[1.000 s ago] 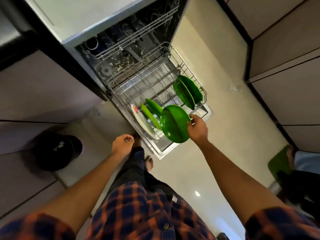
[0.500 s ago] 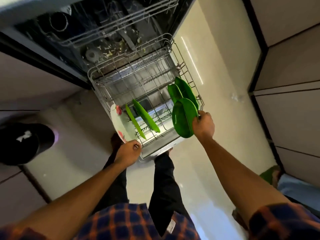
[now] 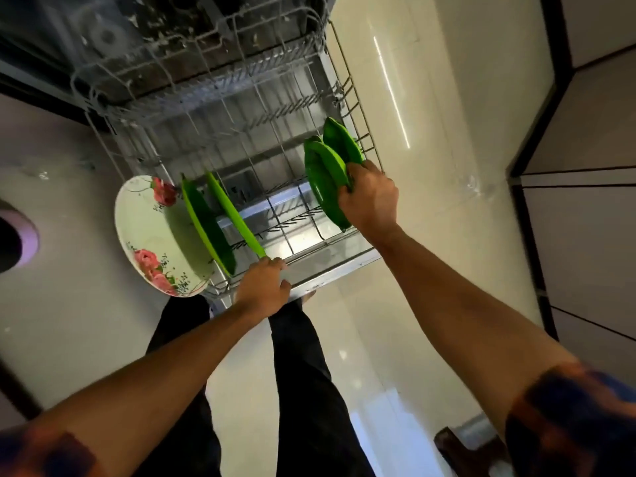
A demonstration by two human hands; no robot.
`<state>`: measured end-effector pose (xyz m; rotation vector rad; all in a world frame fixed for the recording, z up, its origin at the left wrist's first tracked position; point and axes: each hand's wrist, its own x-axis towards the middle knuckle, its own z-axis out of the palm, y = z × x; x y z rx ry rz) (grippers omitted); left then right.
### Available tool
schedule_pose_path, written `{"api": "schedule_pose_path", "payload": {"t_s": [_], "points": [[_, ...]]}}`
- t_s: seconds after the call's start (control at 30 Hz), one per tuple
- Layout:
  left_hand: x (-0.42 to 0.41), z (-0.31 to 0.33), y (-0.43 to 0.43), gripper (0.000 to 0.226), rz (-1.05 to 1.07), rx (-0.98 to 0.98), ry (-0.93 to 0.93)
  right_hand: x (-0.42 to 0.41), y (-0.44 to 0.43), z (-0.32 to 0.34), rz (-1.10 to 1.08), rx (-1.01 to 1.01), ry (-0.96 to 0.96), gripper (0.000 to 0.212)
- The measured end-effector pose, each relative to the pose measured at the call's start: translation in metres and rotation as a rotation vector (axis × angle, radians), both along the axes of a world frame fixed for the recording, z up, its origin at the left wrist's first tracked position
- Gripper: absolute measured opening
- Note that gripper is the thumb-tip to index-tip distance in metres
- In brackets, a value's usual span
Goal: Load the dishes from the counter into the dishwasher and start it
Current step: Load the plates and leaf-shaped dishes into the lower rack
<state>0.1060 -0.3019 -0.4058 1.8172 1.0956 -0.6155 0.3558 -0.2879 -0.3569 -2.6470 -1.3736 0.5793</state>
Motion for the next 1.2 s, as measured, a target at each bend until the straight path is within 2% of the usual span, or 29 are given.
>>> {"api": "schedule_pose_path", "payload": {"t_s": [0.17, 0.3, 0.6, 1.0, 1.2], "points": [[0.006, -0.018, 0.000, 0.035, -0.140, 0.084, -0.001, 0.004, -0.002, -0.015, 0.042, -0.046, -0.035, 0.032], [0.014, -0.023, 0.009, 0.037, -0.265, 0.102, -0.057, -0.001, -0.003, -0.020, 0.061, 0.018, -0.064, 0.040], [0.029, -0.029, 0.017, 0.033, -0.160, 0.028, -0.111, -0.007, 0.000, -0.022, 0.057, 0.114, -0.142, 0.042], [0.021, -0.038, 0.015, 0.036, -0.066, -0.002, -0.190, -0.026, -0.004, -0.027, -0.015, 0.011, -0.092, 0.047], [0.018, -0.040, 0.015, 0.035, -0.043, -0.027, -0.216, -0.037, -0.013, -0.041, -0.006, -0.119, -0.017, 0.045]]}}
